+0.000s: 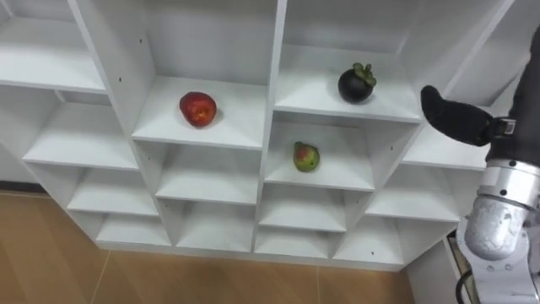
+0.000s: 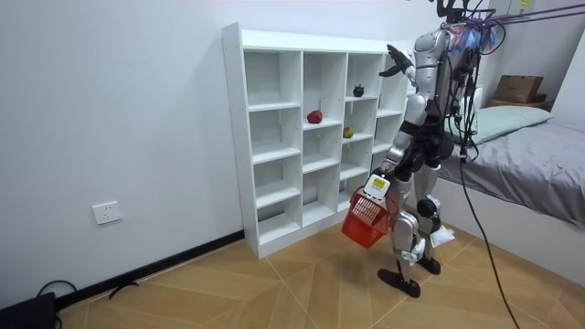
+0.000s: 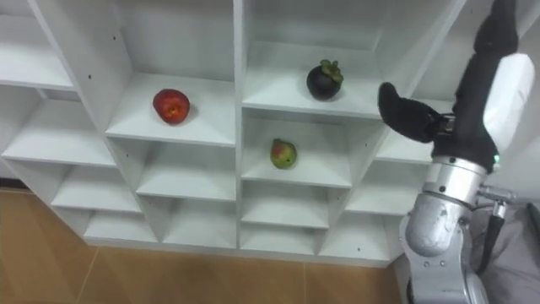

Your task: Collect fruits from the closet

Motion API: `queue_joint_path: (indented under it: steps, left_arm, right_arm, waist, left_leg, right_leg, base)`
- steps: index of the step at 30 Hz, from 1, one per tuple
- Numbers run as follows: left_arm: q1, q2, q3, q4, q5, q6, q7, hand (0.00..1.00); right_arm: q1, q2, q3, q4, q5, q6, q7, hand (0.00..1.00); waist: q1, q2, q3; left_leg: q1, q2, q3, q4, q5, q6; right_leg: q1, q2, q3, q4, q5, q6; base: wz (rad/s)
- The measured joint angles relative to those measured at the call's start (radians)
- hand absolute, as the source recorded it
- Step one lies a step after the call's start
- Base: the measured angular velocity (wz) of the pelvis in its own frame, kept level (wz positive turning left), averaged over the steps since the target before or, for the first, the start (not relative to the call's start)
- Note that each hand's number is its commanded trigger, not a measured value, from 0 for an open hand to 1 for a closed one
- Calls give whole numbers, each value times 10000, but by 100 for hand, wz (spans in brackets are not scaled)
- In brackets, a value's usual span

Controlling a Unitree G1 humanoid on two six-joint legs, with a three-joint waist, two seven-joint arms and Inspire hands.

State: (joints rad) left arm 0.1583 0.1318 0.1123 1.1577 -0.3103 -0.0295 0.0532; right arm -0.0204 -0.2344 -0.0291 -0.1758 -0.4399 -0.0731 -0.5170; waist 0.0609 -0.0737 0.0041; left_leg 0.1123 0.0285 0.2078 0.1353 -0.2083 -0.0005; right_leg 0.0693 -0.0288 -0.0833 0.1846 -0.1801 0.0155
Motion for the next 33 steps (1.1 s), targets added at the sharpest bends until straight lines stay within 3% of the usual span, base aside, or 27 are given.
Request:
queue_joint_path:
  steps: [13, 19, 20, 33]
  left_arm:
    - [-124, -5, -178, -3, 64, -14, 6, 100]
    - [-96, 17, -181, -5, 102, -14, 71, 100]
    - [-103, 20, -181, -6, 102, -14, 72, 100]
    - [-67, 27, -187, -30, 83, -15, 59, 100]
  right_arm:
    - [-216, -25, 521, 48, -9, -1, 546, 0]
    - [-219, -29, 575, 160, -5, 96, 491, 0]
    - [-230, -30, 610, 266, -26, 96, 434, 0]
    - [-441, -34, 888, 1083, -355, -18, 99, 0]
  waist:
    - [367, -188, 23]
    - [526, -309, 23]
    - [549, -276, 49]
    - [548, -274, 20]
  left_leg:
    - [-35, -3, -83, 4, 2, 1]
    - [-154, 1, -195, 88, 4, 2]
    - [-158, 3, -197, 90, 4, 1]
    - [-328, -2, -483, 237, 21, -10]
  right_leg:
    - [22, -9, -98, -4, 0, 0]
    - [-5, -32, -352, -7, 0, 0]
    - [-4, -33, -383, -6, 1, -1]
    - [8, -64, -718, -5, 18, -27]
  base:
    - [1]
    - [4]
    - [0]
    - [5]
